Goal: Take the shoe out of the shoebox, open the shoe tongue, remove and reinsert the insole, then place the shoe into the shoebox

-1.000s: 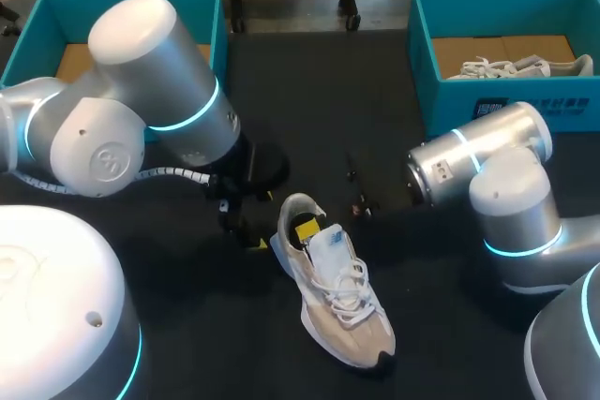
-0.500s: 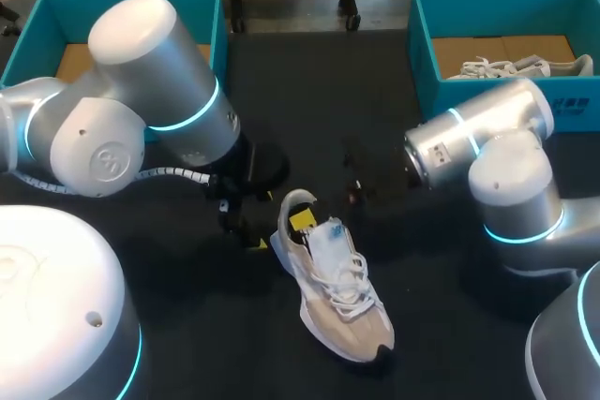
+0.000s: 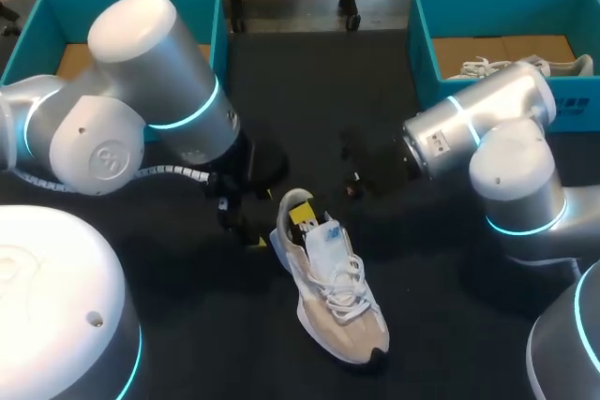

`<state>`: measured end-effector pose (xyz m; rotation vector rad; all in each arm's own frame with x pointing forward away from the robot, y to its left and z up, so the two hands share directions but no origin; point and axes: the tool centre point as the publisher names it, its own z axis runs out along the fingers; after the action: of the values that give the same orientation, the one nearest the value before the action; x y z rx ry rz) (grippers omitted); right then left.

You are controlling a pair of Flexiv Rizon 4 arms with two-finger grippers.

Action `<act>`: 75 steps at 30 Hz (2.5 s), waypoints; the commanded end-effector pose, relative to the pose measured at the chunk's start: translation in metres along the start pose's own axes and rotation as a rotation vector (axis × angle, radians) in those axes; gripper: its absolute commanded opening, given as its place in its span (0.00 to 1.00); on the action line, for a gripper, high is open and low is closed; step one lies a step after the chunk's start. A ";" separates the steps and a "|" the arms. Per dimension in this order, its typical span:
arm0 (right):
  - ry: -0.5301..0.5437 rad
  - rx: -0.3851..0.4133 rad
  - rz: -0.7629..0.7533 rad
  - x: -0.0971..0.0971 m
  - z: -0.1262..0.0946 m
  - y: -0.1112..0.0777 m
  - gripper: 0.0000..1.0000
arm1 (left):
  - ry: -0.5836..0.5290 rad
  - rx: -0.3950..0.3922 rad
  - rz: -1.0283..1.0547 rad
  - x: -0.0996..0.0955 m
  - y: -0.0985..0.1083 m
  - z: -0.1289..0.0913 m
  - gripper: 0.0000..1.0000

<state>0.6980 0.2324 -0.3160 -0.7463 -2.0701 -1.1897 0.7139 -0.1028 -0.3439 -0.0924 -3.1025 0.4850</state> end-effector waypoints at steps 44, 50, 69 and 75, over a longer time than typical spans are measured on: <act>-0.071 0.238 0.277 -0.022 -0.106 0.041 0.81 | 0.047 -0.051 -0.068 -0.030 0.057 -0.071 1.00; -0.108 0.275 0.406 -0.026 -0.114 0.044 0.76 | 0.093 -0.065 -0.052 -0.035 0.071 -0.084 1.00; -0.441 0.239 0.675 -0.016 -0.114 0.055 0.53 | 0.151 -0.083 -0.024 -0.050 0.104 -0.107 1.00; -0.525 0.263 0.721 -0.014 -0.102 0.059 0.49 | 0.163 -0.100 0.063 -0.050 0.111 -0.117 1.00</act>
<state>0.7729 0.1539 -0.2555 -1.5701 -1.9387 -0.3973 0.7701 0.0306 -0.2723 -0.1911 -2.9732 0.3047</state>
